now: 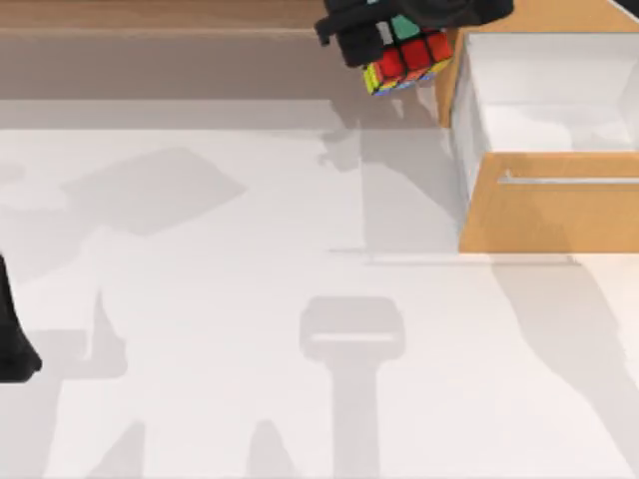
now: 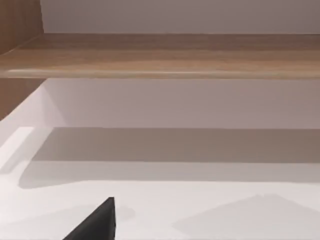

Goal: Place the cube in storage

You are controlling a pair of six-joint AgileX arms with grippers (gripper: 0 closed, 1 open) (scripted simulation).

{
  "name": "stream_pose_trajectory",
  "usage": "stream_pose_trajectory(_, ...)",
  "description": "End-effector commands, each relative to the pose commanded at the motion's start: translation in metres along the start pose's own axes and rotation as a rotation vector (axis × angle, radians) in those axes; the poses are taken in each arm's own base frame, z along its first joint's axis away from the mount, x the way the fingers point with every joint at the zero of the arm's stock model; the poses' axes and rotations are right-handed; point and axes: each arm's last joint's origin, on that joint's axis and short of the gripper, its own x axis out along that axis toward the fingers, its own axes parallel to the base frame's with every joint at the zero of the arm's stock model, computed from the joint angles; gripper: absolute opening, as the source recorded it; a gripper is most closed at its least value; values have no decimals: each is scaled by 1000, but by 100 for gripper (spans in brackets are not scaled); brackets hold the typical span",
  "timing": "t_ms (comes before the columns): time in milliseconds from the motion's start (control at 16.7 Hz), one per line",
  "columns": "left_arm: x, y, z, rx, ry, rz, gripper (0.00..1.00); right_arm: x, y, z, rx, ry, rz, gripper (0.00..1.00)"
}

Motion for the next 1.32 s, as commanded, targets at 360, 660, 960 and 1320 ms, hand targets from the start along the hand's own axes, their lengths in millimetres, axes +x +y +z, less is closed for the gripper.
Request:
stream_pose_trajectory(360, 0, 0, 0, 0, 0, 0, 100, 23, -106, -14, 198, 289, -31, 0)
stream_pose_trajectory(660, 0, 0, 0, 0, 0, 0, 100, 88, -168, -43, 338, 513, -31, 0)
stream_pose_trajectory(960, 0, 0, 0, 0, 0, 0, 100, 127, -178, -63, 370, 632, -6, 0)
stream_pose_trajectory(1320, 0, 0, 0, 0, 0, 0, 100, 127, -178, -63, 370, 632, -6, 15)
